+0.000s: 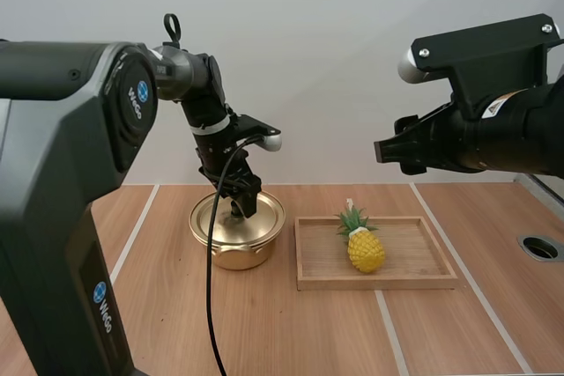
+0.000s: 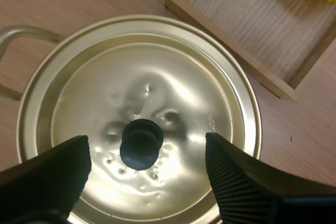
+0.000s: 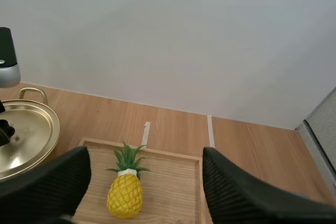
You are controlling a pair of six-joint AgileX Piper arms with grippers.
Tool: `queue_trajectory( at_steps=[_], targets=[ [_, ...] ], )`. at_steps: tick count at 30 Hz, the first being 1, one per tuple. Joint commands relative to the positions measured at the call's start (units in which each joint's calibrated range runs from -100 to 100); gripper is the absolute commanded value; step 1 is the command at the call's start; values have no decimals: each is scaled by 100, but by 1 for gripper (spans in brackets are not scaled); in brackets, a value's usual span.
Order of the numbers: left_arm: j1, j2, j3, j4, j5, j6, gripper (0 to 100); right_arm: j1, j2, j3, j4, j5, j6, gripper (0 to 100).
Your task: Open the pot, put the pineapple inside, and close it
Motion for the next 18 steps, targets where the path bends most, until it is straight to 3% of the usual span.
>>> queue_trajectory(
  at_steps=[1,6,11,18],
  targets=[
    [-22,14,16,-88,10,27,100,-31,-17,-63,7,-30,-31,100],
    [-22,14,16,-102,10,-19,100,-31,-17,-63,7,36,-31,100],
    [-22,14,16,-102,10,-99,82,-31,-17,-63,7,129,-31,100],
    [-22,14,16,-102,10,-112,83,-31,-17,-63,7,178,-31,100]
  ],
)
